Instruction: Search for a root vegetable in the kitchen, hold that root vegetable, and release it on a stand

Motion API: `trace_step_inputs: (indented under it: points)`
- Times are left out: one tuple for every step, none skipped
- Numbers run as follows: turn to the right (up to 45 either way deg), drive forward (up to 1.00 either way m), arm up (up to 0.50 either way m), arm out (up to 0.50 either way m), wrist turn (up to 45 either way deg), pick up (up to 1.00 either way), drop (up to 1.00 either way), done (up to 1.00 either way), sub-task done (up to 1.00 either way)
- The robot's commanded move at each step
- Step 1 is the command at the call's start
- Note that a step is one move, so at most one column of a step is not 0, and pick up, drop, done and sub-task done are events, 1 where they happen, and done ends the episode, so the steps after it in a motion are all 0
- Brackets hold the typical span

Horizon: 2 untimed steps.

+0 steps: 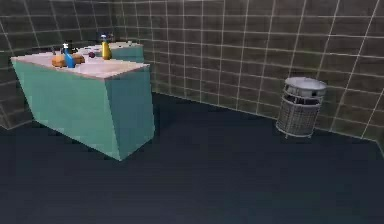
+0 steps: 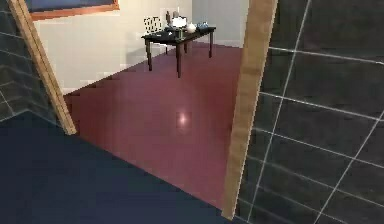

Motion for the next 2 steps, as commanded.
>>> trace_step_inputs:
  points:
    - [0.0,1.00,0.00,0.00,0.0,0.00,0.00,0.00,0.00]
    - [0.0,1.00,0.00,0.00,0.0,0.00,0.00,0.00,0.00]
